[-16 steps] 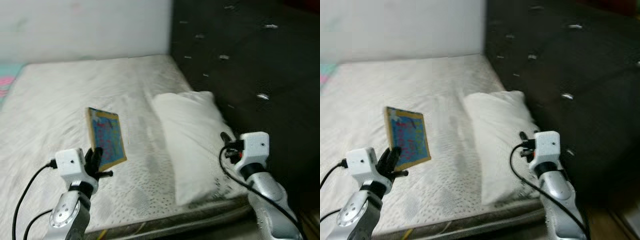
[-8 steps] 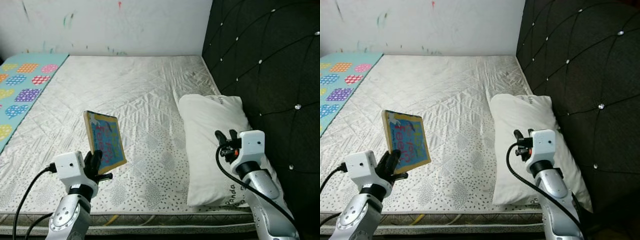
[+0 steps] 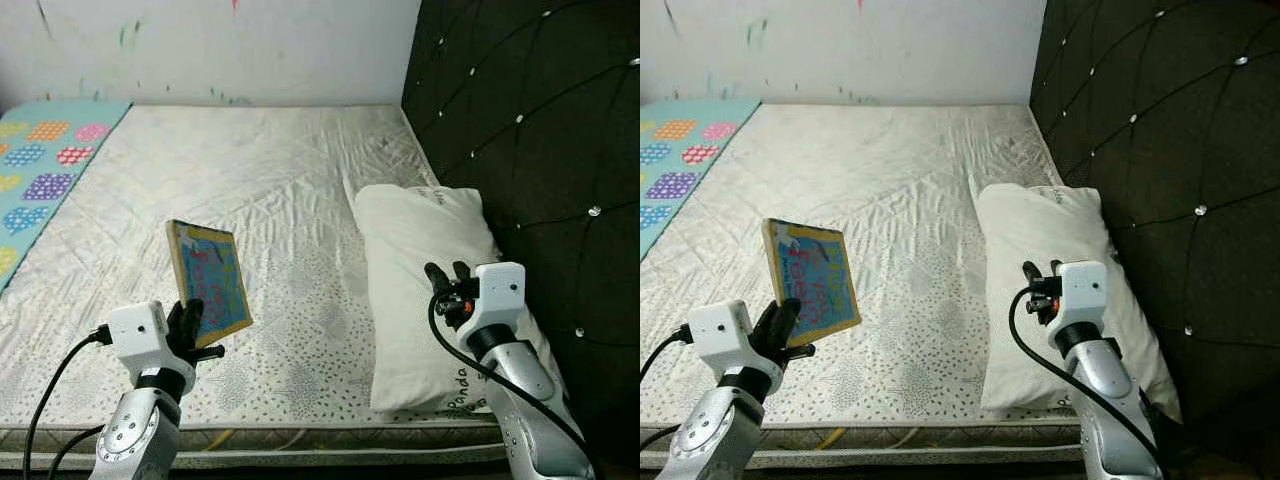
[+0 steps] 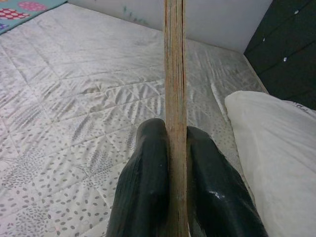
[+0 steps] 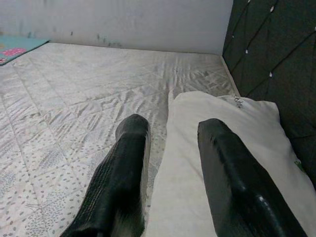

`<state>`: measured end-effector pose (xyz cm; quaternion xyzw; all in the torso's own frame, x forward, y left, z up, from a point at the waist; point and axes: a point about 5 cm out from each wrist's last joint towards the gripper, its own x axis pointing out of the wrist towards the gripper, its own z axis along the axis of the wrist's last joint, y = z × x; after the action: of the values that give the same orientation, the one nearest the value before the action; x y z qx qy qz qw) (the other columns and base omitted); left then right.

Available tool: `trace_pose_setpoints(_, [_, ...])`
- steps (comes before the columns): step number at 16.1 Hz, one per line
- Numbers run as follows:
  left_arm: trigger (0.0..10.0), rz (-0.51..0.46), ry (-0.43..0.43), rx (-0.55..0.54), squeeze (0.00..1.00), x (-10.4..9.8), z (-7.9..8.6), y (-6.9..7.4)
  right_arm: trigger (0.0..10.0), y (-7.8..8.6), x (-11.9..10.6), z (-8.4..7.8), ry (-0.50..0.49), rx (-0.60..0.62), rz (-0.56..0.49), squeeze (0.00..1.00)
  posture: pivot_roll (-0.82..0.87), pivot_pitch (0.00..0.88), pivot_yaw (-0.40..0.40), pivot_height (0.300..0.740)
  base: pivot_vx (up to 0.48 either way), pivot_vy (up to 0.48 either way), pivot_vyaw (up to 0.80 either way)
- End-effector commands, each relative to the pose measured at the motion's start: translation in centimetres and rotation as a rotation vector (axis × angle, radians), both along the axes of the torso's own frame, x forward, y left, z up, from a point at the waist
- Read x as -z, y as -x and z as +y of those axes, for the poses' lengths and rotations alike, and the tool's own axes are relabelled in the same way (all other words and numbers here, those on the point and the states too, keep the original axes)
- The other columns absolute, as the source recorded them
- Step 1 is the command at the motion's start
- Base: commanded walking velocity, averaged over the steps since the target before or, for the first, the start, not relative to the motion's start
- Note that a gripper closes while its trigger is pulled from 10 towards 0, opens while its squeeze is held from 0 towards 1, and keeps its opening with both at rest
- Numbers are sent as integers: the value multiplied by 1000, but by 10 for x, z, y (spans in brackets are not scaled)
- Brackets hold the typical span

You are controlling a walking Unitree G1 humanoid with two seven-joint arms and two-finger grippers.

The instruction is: Clean up the room

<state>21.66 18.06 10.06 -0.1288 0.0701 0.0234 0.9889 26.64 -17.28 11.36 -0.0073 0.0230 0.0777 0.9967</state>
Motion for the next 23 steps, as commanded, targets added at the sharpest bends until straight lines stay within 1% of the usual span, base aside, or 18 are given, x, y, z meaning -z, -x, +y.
trace_pose_setpoints(1, [10000,-39,-20,-19,0,-10,7,3,10000,4,-2,2,-10,-17,0,0,-135,102,-8,740,0,0,0])
trace_pose_setpoints(2, [10000,-32,-29,-18,0,-10,8,6,10000,6,-1,2,-14,-20,8,0,-135,102,-8,740,0,0,0])
trace_pose_setpoints(4, [10000,-13,-64,-13,0,-7,15,17,10000,16,4,0,-10,-21,37,0,-131,118,-8,740,0,0,0])
trace_pose_setpoints(5, [10000,12,-64,-28,0,-3,19,22,10000,21,8,-4,1,-17,59,0,-131,126,-8,740,0,0,0])
trace_pose_setpoints(6, [10000,19,-61,-30,0,-2,20,23,10000,25,11,-7,13,-17,76,0,-130,127,-9,740,0,0,0])
trace_pose_setpoints(8, [10000,24,-65,-8,0,-1,18,22,10000,26,16,-12,40,-12,100,0,-134,127,-9,740,0,0,0])
trace_pose_setpoints(10, [10000,49,-57,13,0,3,16,22,10000,26,22,-17,122,8,113,0,-136,126,-10,740,0,0,0])
trace_pose_setpoints(11, [10000,56,-62,16,0,5,17,22,10000,27,23,-19,146,12,114,0,-135,125,-10,740,0,0,0])
trace_pose_setpoints(12, [10000,83,-103,14,0,10,24,19,10000,28,30,-25,189,33,137,0,-132,124,-10,740,0,0,0])
trace_pose_setpoints(14, [10000,138,-112,23,0,20,29,19,10000,32,41,-30,208,33,172,0,-131,114,-10,740,0,0,0])
trace_pose_setpoints(15, [10000,139,-128,19,0,22,32,18,10000,33,44,-31,178,44,181,0,-132,110,-9,740,0,0,0])
trace_pose_setpoints(18, [10000,122,-138,35,0,21,29,17,10000,32,43,-31,167,48,167,0,-136,113,-9,740,0,0,0])
trace_pose_setpoints(21, [10000,99,-140,13,0,19,32,16,10000,31,44,-31,160,53,160,0,-135,115,-7,740,0,0,0])
trace_pose_setpoints(23, [10000,111,-126,0,0,21,34,17,10000,31,43,-30,153,55,154,0,-135,115,-6,740,0,0,0])
